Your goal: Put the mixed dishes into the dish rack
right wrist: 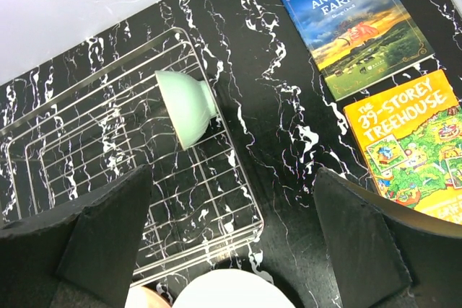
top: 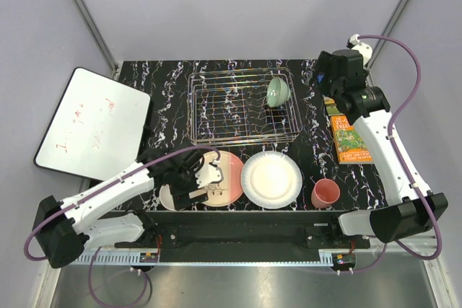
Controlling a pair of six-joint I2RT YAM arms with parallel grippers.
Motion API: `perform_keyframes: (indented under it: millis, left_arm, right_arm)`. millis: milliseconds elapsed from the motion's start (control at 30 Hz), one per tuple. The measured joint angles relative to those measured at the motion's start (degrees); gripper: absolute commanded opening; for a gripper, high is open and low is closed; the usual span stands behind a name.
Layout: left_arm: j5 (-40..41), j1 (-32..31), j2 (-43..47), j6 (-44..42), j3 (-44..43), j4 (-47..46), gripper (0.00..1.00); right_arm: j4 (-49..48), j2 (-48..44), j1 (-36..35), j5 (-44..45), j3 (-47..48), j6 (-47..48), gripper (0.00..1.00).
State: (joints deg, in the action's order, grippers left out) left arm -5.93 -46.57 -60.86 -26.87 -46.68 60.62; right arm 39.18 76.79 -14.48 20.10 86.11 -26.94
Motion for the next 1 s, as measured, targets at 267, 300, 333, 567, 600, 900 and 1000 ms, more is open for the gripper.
perform_keyframes:
  millis: [267,300,333,567,600,900,1000]
  left_arm:
    - [0.6,-4.2,-4.6,1.6,1.4,-3.8,0.9]
    - [0.7,-4.9,-5.2,1.9,1.4,-4.2,0.9]
    - [0.9,-5.5,-5.6,2.1,1.4,-4.5,0.9]
    - [3.3,-6.6,-7.6,3.5,2.1,-7.0,0.88]
    - [3.7,-6.6,-8.1,3.8,2.3,-7.2,0.87]
    - [7.7,-6.6,-12.0,6.3,3.2,-9.1,0.69]
    - [8.3,-6.7,-12.2,6.7,3.2,-9.4,0.6]
  right_arm:
    - [-0.3,0.4,2.9,-0.3,-0.1,-0.4,1.0]
    - [-0.3,0.5,3.2,-0.4,-0.1,-0.4,1.0]
    - [-0.3,0.7,3.5,-0.4,-0.1,-0.5,1.0]
    - [-0.2,2.4,4.2,-1.7,-0.1,-1.0,1.0]
    - [-0.2,2.7,4.2,-1.8,-0.1,-1.1,1.0]
    - [0.1,4.1,4.9,-3.2,0.2,-1.6,1.0]
    - [0.1,4.7,4.9,-3.3,0.2,-1.9,1.0]
